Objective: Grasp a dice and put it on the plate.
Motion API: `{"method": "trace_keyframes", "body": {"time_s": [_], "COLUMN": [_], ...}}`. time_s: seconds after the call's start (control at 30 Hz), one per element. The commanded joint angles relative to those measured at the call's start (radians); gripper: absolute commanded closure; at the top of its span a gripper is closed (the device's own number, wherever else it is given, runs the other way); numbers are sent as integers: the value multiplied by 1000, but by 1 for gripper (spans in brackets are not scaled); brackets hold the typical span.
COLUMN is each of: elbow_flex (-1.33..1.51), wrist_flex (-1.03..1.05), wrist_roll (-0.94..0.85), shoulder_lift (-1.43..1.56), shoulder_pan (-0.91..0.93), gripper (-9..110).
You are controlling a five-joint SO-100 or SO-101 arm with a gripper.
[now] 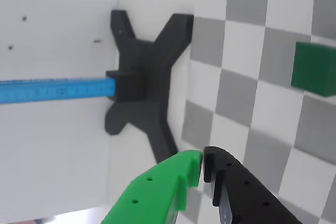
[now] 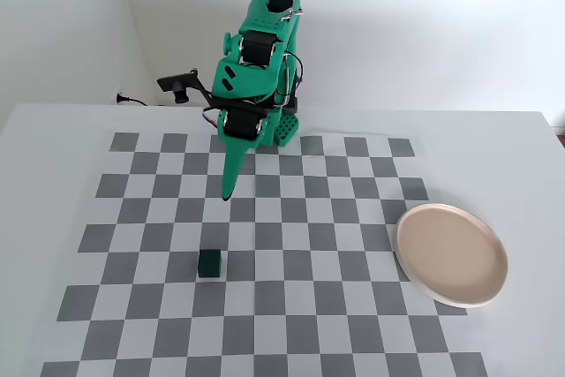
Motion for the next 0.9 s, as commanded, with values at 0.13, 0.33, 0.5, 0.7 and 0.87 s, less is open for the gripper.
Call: {"method": "trace_keyframes", "body": {"time_s": [0.13,0.33,0.5,0.7,0.87], "elbow_flex": [-124,-109,-71,-66,-66], "wrist_flex": [-183,-302,-391,-410,-449], "wrist_roll": [-241,-525,-741,-945,-1101], "shoulder_lift": [-189,-225,-241,-290,-370], "shoulder_pan": [21,5,-32,-48,-41], "gripper": [106,106,106,106,95]}}
